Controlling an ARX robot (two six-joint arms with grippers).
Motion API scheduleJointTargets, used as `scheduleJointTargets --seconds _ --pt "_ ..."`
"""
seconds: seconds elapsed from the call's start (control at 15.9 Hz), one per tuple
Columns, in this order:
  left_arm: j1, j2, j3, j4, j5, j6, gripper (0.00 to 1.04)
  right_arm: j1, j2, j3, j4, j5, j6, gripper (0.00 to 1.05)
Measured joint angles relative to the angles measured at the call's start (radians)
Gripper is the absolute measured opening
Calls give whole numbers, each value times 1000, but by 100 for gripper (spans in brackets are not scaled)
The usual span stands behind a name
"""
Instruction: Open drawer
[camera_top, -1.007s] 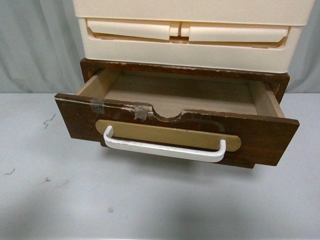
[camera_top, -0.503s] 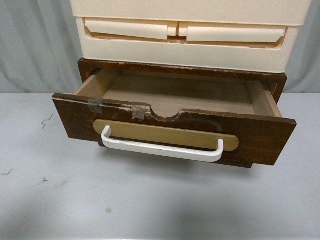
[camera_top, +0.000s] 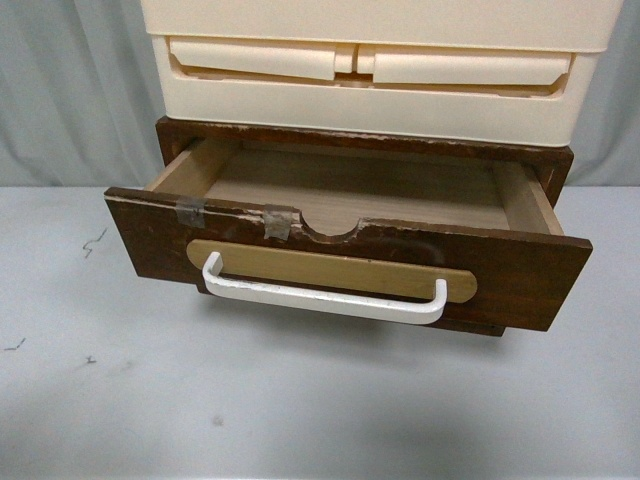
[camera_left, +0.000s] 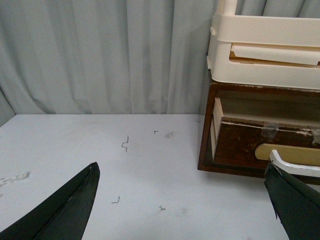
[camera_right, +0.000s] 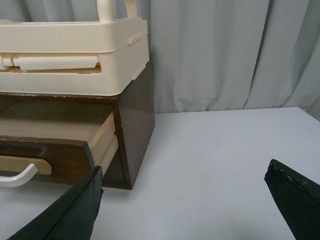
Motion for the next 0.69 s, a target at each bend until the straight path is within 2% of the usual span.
scheduleJointTargets --seconds 0.06,0.69 --pt "0 0 0 0 0 0 98 0 0 0 0 0 0 97" --pt "0 0 0 0 0 0 98 0 0 0 0 0 0 98"
